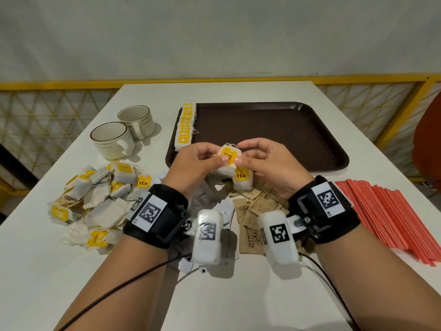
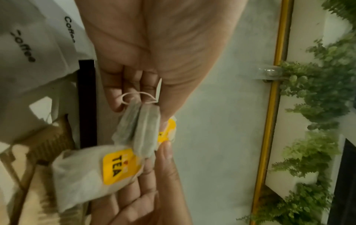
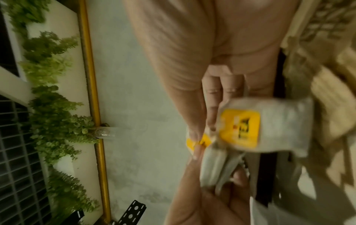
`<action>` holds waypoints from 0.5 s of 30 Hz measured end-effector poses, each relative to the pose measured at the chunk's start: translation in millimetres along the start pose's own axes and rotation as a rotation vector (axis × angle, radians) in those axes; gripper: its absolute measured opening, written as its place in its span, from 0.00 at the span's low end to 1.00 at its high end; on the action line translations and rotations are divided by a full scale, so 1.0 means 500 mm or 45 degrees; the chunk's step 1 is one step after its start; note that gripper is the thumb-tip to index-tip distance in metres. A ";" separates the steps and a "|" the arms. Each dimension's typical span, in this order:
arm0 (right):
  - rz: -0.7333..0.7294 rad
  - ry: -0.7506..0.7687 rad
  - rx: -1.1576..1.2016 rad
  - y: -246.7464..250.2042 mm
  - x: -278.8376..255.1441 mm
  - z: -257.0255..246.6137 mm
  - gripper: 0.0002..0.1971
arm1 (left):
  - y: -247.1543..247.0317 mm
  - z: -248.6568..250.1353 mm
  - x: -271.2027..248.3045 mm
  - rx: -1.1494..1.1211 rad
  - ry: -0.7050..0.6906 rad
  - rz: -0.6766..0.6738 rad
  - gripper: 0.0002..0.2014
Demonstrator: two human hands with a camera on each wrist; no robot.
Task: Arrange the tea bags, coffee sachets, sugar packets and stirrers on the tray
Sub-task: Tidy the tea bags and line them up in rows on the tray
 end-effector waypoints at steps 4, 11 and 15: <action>-0.194 0.011 -0.278 0.021 -0.006 -0.001 0.15 | 0.013 0.001 0.004 -0.139 0.001 0.047 0.05; -0.190 -0.094 0.296 0.032 -0.013 -0.030 0.14 | 0.012 0.006 -0.001 -0.039 -0.120 0.137 0.05; -0.076 -0.034 0.372 -0.003 -0.012 -0.014 0.17 | -0.006 0.007 -0.005 0.045 -0.160 0.077 0.06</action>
Point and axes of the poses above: each hand's wrist, its own x-axis towards the middle knuckle, its own y-axis out of the back of the hand, z = x × y, the point moved 2 cm from there along x, towards the middle knuckle, and after that the axes turned 13 degrees about y, right-handed, at the moved point
